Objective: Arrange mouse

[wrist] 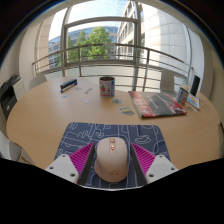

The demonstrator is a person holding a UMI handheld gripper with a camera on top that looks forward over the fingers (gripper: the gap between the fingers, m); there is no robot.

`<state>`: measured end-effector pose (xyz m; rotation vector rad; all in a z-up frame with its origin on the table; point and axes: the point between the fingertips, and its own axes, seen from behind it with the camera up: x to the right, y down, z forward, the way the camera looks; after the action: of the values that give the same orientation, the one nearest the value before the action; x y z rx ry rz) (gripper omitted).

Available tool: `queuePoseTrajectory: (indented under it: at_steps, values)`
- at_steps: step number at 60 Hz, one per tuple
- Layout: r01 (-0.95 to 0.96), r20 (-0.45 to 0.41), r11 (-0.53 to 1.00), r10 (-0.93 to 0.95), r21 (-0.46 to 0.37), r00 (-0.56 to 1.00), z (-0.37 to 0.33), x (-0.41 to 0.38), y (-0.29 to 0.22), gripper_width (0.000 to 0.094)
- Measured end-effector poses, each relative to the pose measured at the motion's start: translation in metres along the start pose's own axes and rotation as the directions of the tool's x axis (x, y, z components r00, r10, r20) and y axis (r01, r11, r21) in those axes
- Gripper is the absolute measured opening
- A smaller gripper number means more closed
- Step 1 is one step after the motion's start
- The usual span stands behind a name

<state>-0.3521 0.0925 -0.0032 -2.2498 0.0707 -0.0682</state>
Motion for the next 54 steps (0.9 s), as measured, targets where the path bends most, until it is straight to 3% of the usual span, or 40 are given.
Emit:
queuePoseTrajectory:
  at_steps: [3,6,10,38,54]
  values:
    - [0.006,-0.003,1.0,-0.006,0.013,1.0,-0.011,0.001,-0.006,0.0867]
    - [0.007,-0.013,1.0,-0.007,0.03,1.0,-0.023,0.0,-0.011,0.0824]
    - [0.003,-0.022,0.999,-0.003,0.042,1.0,-0.045,-0.001,-0.017,0.0861]
    - [0.025,-0.126,0.991,-0.009,0.131,0.992,-0.257,-0.028,-0.002,0.0845]
    - [0.024,-0.141,0.991,-0.006,0.13,0.99,-0.311,-0.042,0.018,0.0847]
